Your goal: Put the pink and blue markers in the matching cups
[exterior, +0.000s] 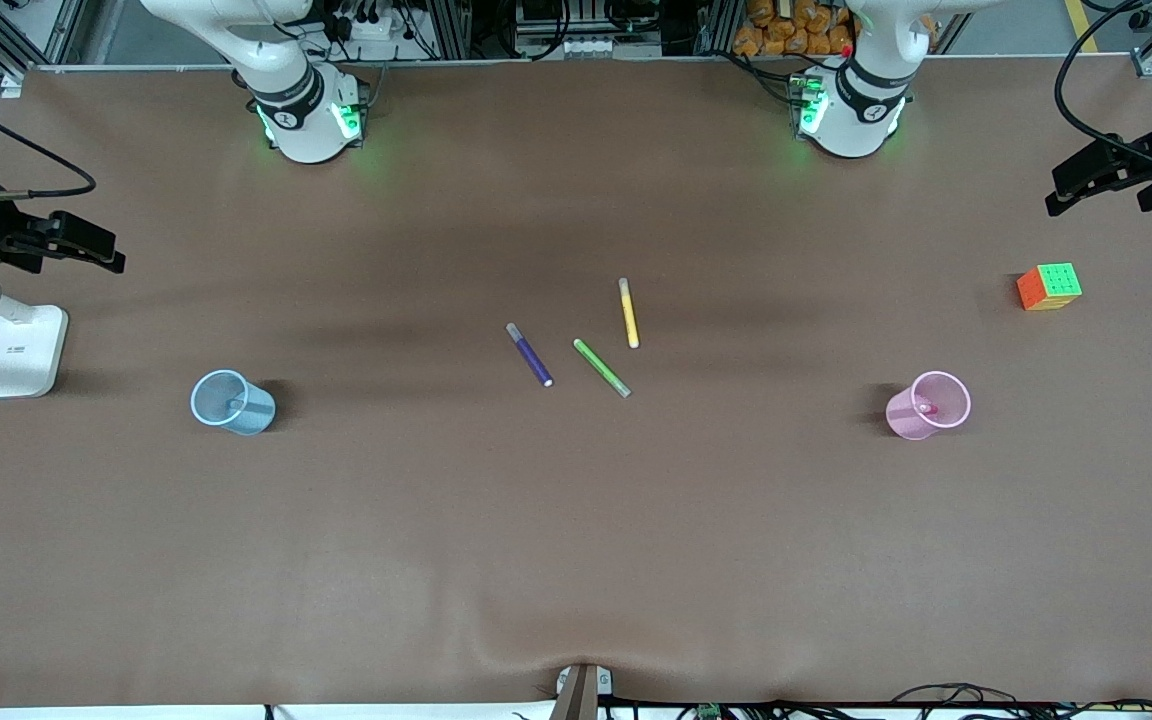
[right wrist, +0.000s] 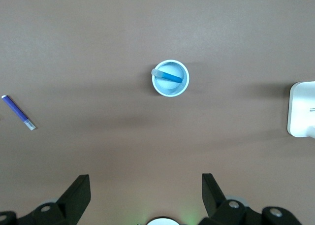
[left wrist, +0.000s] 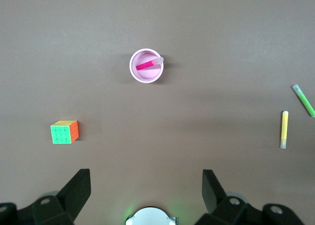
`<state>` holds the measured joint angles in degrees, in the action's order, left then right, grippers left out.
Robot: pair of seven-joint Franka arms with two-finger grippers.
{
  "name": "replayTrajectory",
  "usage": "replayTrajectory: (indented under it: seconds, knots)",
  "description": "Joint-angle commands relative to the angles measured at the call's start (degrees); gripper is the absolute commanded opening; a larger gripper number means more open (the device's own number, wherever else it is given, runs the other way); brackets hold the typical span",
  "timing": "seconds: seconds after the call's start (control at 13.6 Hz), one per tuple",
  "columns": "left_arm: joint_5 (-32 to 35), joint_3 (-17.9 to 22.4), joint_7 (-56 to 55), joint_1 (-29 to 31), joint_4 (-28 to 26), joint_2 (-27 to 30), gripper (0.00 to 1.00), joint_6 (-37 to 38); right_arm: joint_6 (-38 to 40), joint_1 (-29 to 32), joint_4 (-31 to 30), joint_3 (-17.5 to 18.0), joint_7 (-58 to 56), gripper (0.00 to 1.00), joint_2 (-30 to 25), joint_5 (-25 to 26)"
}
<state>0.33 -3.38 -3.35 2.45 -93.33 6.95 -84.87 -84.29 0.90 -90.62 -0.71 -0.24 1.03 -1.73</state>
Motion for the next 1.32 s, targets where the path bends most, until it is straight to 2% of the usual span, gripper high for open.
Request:
replayTrajectory:
  seconds: [0.0,1.25]
  knots:
    - [0.5,0.0,1.0,0.2,1.1,-0.5,1.0,0.7,-0.6,-0.8,-1.2,-0.3,0.6,1.0,-0.9,1.2]
    - [0.7,0.0,1.0,0.2,1.1,-1.0,1.0,0.7,-2.0,-2.0,-2.4,-0.3,0.7,1.0,-0.7,1.2]
